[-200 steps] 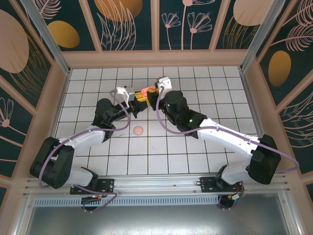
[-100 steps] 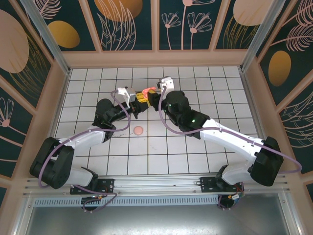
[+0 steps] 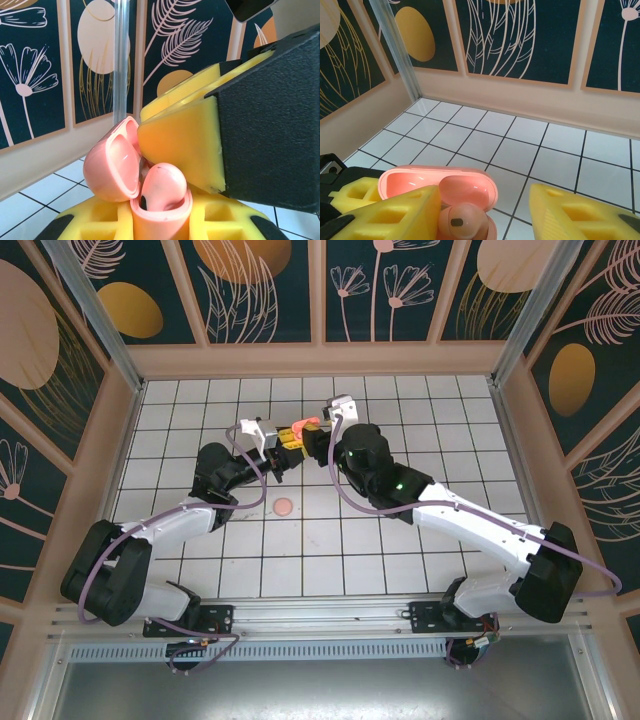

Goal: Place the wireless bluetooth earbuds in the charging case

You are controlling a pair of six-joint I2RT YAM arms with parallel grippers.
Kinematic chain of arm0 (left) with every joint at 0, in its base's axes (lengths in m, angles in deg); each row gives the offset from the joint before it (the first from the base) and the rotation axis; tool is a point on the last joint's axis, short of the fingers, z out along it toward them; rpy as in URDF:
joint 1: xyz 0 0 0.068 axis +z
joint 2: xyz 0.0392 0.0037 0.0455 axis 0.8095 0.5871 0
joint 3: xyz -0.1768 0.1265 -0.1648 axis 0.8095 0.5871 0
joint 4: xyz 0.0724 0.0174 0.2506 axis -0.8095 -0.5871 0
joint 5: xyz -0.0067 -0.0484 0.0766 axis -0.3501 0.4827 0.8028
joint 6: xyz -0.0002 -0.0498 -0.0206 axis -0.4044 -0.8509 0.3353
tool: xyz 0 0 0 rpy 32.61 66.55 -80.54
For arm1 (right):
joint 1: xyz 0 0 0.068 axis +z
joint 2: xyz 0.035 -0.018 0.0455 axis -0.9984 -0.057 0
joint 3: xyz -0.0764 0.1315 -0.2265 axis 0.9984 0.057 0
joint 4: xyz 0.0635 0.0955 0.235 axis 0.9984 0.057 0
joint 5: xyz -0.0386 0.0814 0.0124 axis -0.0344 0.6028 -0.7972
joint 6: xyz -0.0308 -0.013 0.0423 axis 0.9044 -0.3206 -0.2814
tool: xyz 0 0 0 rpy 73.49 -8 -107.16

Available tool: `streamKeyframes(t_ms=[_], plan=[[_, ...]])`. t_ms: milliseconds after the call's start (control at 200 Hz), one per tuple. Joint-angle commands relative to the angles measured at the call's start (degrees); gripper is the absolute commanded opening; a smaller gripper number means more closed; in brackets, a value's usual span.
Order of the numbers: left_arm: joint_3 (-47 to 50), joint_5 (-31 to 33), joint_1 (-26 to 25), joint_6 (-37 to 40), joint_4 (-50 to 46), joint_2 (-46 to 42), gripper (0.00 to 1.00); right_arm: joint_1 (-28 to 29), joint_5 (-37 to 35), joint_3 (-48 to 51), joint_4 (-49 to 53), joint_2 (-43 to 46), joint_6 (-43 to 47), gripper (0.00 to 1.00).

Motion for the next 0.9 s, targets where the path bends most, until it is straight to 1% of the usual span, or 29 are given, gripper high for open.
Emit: streamKeyframes(t_ms=[0,120,175,310,355,410,545,736,891], plan=[[-0.7,-2.0,-1.1,1.0,4.9,-0.8,0.00,0.4,3.4,-0.9,2.4,0.3,-1.1,0.49],[-0.7,-1.9,-1.2,1.2,4.7,-0.7,0.00,-0.5,4.3,0.2,2.6,0.7,-1.7,0.48],[-0.8,-1.9,-1.1,1.4,4.5,-0.8,0.00,-0.8,5.0,0.6,2.7,1.1,-1.7,0.44],[-0.9,-1.7,-1.1,1.7,4.2,-0.6,0.00,-1.5,8.1,2.1,2.4,2.3,-1.0,0.42],[-1.0,-1.7,-1.1,1.8,4.2,-0.5,0.00,-1.6,8.6,2.4,2.4,2.6,-0.9,0.38],[-1.1,-1.7,-1.1,1.8,4.2,-0.3,0.00,-1.8,9.4,2.6,2.3,2.7,-0.9,0.38],[-1.4,-1.8,-1.1,1.6,4.2,0.0,0.00,-2.0,9.7,2.6,2.6,2.6,-1.0,0.39],[-1.5,-1.6,-1.1,1.6,4.2,0.3,0.00,-2.3,10.2,2.5,2.8,3.0,-1.1,0.48],[-1.6,-1.5,-1.1,1.5,4.2,0.6,0.00,-2.5,10.3,2.7,3.1,4.1,-1.4,0.49]])
